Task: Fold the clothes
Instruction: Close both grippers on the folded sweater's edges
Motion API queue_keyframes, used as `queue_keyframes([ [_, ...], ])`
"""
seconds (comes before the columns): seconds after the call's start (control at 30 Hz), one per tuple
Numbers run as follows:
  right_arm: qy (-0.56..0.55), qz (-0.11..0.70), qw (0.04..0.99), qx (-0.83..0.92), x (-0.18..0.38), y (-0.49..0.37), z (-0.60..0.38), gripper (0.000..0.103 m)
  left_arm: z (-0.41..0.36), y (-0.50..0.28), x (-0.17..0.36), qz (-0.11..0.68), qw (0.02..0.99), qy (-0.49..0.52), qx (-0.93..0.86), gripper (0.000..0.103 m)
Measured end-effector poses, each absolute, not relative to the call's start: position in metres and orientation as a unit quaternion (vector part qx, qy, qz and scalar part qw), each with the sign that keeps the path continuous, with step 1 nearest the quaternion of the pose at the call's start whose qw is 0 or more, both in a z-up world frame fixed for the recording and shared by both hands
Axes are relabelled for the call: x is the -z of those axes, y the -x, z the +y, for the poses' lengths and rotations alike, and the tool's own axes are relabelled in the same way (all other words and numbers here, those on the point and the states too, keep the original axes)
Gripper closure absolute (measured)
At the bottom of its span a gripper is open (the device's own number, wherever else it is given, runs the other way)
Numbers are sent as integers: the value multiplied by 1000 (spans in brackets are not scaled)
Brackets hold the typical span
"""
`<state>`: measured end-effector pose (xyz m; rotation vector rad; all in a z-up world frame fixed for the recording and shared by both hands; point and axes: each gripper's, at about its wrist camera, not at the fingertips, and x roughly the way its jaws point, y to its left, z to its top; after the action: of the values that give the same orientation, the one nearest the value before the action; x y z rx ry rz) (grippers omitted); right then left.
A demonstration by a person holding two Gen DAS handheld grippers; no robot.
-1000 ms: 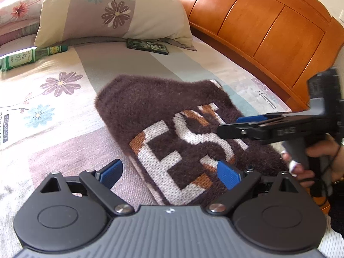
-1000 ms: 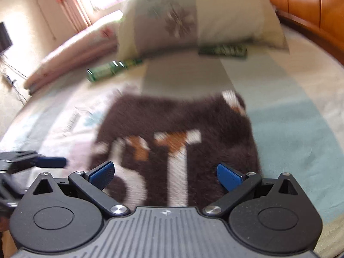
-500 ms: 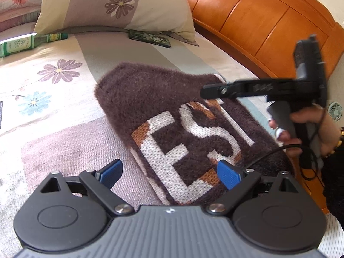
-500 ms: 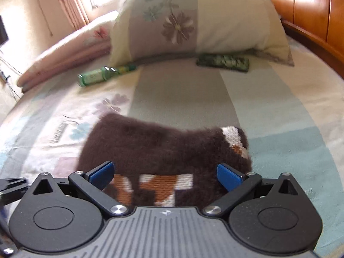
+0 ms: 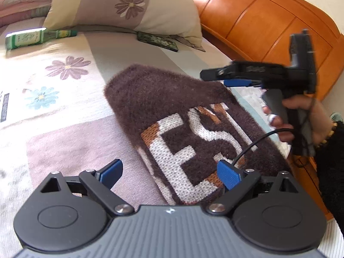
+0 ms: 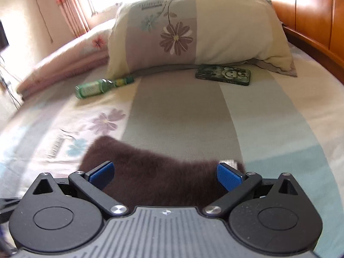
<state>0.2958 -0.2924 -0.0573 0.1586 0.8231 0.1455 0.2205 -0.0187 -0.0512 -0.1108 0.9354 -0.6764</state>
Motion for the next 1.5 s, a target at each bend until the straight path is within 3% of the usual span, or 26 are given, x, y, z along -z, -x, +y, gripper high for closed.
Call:
queue_keyframes([
  [0.17, -76, 416, 904, -56, 72, -303, -298, 0, -1, -218, 53, 446, 839, 69, 304, 9],
  [0.43, -136, 395, 899, -135, 29, -235, -310, 0, 26, -215, 60, 454, 841, 103, 276, 9],
  [0.67, -148, 443, 870, -158, 56, -191, -315, 0, 34, -204, 60, 456, 836, 118, 282, 9],
  [0.87, -193, 422, 870, -169, 43, -168, -319, 0, 34, -197, 50, 448, 839, 117, 287, 9],
  [1.03, -208, 456, 845, -188, 62, -159, -312, 0, 29, -193, 49, 448, 832, 130, 299, 9],
  [1.3, -291, 412, 843, -187, 42, -128, -340, 0, 22, -193, 45, 449, 817, 157, 326, 9],
  [1.5, -290, 438, 826, -205, 61, -125, -340, 0, 4, -192, 44, 456, 812, 176, 321, 9],
])
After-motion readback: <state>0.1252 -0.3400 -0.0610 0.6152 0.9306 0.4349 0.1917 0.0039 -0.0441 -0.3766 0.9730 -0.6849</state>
